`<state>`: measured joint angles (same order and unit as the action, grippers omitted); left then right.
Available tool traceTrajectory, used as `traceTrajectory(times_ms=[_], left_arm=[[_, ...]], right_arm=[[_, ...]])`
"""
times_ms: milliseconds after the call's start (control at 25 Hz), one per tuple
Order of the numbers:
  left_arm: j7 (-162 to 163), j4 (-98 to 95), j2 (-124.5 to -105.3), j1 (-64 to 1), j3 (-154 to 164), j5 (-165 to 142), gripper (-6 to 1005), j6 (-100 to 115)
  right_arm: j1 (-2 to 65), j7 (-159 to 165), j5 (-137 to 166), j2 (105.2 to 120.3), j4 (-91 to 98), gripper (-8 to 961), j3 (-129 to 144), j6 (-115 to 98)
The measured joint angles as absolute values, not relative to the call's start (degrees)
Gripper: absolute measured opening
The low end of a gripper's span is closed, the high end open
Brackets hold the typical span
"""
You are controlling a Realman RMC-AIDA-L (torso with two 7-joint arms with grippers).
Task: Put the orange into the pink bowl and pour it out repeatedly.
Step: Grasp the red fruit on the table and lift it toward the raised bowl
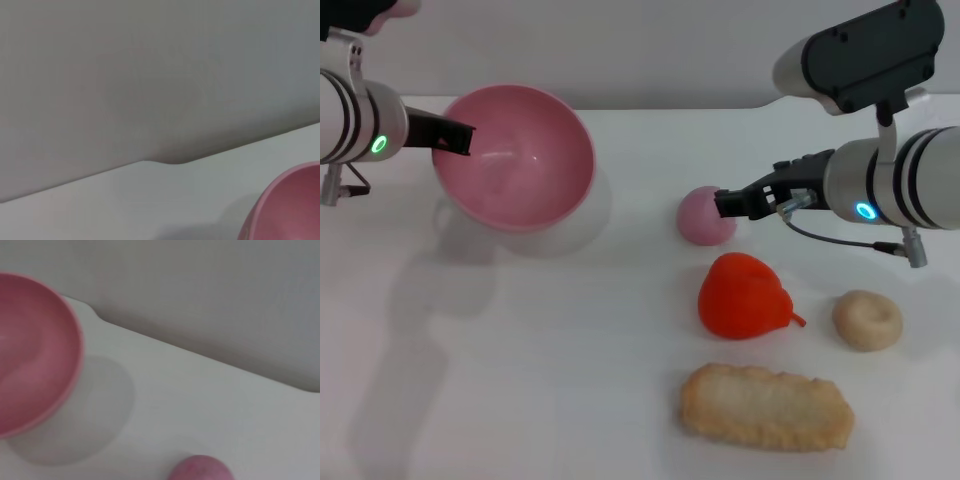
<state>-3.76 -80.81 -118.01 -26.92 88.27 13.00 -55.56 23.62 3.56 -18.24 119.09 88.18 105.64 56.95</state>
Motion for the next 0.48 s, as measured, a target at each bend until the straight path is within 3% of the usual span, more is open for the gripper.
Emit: traceTrajectory(times_ms=[480], left_arm=[[-3.9, -77.5, -117.84, -29.5, 87.9, 12.4, 42, -54.5]], right_arm=[[23.7, 3.8, -23.0, 119.12, 85.6, 825, 105.8, 56.6]])
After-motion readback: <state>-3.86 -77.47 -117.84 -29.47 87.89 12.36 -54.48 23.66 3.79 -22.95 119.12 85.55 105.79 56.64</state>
